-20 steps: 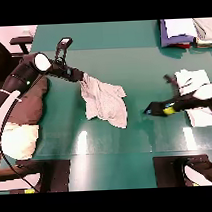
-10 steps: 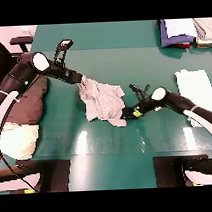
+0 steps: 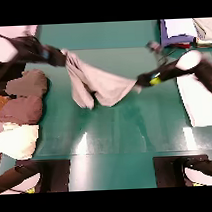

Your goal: Fold the shirts.

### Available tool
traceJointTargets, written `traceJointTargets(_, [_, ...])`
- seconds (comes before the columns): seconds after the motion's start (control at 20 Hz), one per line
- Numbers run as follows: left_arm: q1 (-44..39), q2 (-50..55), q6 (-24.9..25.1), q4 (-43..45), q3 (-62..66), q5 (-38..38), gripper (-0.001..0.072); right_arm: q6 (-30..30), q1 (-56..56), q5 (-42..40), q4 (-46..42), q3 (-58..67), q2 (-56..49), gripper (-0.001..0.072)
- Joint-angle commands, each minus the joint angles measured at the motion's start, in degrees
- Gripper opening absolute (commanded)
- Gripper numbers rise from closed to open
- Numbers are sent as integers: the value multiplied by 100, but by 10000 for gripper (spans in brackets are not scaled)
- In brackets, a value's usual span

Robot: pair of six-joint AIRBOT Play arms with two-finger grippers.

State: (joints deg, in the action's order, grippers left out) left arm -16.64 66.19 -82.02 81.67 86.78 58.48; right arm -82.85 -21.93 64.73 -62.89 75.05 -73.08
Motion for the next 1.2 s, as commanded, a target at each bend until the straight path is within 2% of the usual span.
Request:
traceJointTargets(0.0, [0, -872, 20, -48, 726, 173, 21, -22, 787, 728, -317, 1187, 835, 14])
traceJointTargets(0.3, [2, -1917, 772, -1178, 1392, 645, 21, -22, 1502, 1139, -328, 2776, 1679, 14])
traceJointTargets(0.55, [2, -1843, 859, -1174, 1165, 1259, 20, -31, 1735, 1652, -319, 3276, 1410, 13])
traceJointTargets(0.65, [2, -1775, 852, -1141, 522, 1429, 19, -72, 1620, 1799, -328, 2918, 1187, 13])
traceJointTargets(0.9, [-94, -1775, 857, -1141, -1961, 1827, 19, -72, 1209, 1823, -339, 1064, 1163, 13])
traceJointTargets(1.05, [-614, -1775, 859, -1239, -3220, 2092, 19, -72, 1200, 1567, -334, 170, 1499, 13])
traceJointTargets(1.15, [-1088, -1775, 861, -1668, -3773, 2092, 21, -72, 1305, 1445, -326, -166, 1700, 13])
